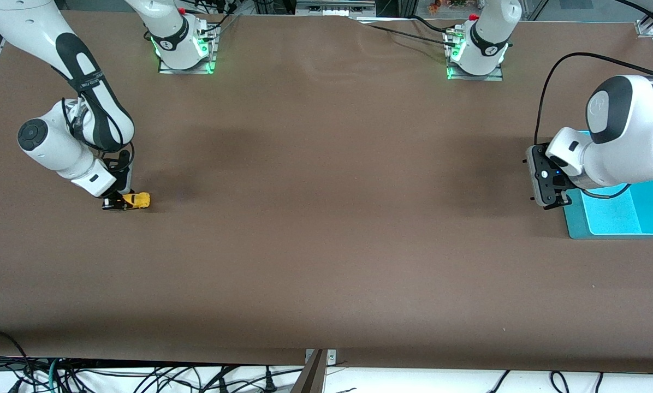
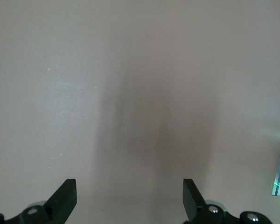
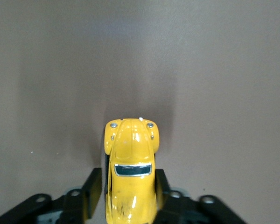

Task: Wind and store yellow beetle car

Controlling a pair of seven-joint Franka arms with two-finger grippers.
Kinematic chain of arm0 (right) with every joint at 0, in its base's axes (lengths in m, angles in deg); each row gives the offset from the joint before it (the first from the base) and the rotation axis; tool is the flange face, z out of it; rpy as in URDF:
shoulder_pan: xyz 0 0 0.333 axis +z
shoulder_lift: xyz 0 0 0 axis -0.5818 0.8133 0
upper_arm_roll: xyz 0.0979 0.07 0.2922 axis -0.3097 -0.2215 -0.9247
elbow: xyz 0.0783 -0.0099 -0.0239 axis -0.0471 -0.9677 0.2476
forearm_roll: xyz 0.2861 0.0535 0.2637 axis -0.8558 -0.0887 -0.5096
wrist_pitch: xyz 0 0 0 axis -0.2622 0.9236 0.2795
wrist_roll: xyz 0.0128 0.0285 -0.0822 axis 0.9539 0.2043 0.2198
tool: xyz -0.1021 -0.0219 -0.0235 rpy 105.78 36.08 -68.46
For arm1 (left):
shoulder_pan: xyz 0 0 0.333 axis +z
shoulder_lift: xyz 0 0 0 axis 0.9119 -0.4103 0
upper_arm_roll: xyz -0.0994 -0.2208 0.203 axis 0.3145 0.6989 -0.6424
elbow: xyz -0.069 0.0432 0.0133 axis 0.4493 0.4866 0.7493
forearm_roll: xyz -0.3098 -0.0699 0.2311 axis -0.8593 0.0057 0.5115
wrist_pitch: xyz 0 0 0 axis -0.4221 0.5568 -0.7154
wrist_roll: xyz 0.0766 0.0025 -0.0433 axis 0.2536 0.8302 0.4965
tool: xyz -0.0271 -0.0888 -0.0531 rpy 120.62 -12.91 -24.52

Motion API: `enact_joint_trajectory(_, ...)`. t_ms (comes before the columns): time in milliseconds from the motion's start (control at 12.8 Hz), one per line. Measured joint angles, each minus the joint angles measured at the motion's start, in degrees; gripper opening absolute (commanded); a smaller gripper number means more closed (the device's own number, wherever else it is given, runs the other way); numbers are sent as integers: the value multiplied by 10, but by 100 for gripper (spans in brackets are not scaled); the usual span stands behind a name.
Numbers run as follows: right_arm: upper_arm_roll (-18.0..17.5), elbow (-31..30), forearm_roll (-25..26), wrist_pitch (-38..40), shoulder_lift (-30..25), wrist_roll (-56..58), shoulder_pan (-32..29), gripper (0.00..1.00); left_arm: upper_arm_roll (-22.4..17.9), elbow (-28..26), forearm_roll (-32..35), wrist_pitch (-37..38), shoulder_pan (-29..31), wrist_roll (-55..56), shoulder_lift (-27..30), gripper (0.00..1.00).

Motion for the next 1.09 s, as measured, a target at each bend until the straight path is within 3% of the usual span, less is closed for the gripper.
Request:
enact_joint_trajectory(467,1,6,0,1,23,0,0,100,1,-10,0,-11,0,-1,0,100)
enact_joint_trajectory(1090,0,46,0,44,23,0,0,100,2,-11,0,-12,0,-1,0,100)
